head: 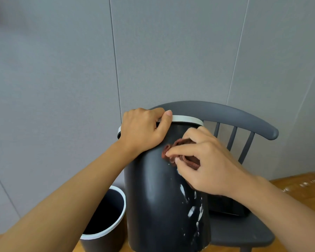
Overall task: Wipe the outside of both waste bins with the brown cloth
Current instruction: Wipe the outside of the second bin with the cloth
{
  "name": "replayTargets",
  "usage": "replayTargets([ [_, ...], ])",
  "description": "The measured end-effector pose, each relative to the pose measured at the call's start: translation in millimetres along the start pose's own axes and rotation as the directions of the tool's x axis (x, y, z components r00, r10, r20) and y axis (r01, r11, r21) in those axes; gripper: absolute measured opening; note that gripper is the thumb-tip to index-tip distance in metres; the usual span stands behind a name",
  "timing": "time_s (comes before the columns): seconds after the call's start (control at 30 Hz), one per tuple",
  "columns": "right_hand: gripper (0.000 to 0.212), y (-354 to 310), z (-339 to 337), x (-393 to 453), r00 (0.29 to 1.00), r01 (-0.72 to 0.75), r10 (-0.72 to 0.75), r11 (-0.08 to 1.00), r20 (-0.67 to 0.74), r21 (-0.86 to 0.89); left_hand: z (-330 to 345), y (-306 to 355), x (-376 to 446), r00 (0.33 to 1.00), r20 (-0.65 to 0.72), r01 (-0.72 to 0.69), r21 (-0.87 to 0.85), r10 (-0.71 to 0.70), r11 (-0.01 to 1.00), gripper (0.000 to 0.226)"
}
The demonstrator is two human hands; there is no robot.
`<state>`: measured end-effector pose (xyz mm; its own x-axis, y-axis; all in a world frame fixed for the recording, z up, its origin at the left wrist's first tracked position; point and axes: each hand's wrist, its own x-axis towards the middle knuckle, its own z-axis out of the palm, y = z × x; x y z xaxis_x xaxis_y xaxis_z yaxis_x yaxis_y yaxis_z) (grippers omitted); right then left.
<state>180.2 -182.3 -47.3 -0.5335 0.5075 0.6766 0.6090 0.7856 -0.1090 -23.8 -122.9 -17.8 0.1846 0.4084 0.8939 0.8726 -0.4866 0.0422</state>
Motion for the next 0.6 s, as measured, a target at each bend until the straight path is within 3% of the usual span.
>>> replayTargets([
  [0.13,0.031,2.9,4.3,14.3,0.991,-0.064,0.06,0.998,-0.118,-0.024,2.3,-0.5,-0.3,1.0,0.018,0.007,-0.004,-0.007,1.0,0.053],
  [0.33,0.025,-11.1,-0.8,-20.4,0.989,0.082,-0.081,0.997,0.121,-0.002,-1.3,1.7,-0.6,1.0,-0.003,-0.014,-0.01,0.014,1.0,0.048],
  [0.4,0.025,-4.3,0.1,-14.0,0.997,0.068,-0.067,0.998,0.03,-0.014,-1.3,2.1,-0.4,1.0,-0.007,0.004,-0.003,-0.004,1.0,0.048],
  [0.5,0.028,15.4,6.6,3.0,0.954,-0.12,0.119,0.993,-0.276,0.014,-0.3,-1.1,-1.8,0.999,0.002,0.033,-0.018,-0.033,0.999,0.051],
  [0.6,0.033,17.3,18.5,0.1,0.927,-0.182,0.175,0.983,-0.331,0.008,-2.0,-5.5,-3.1,0.998,0.016,0.059,-0.023,-0.058,0.998,0.051],
])
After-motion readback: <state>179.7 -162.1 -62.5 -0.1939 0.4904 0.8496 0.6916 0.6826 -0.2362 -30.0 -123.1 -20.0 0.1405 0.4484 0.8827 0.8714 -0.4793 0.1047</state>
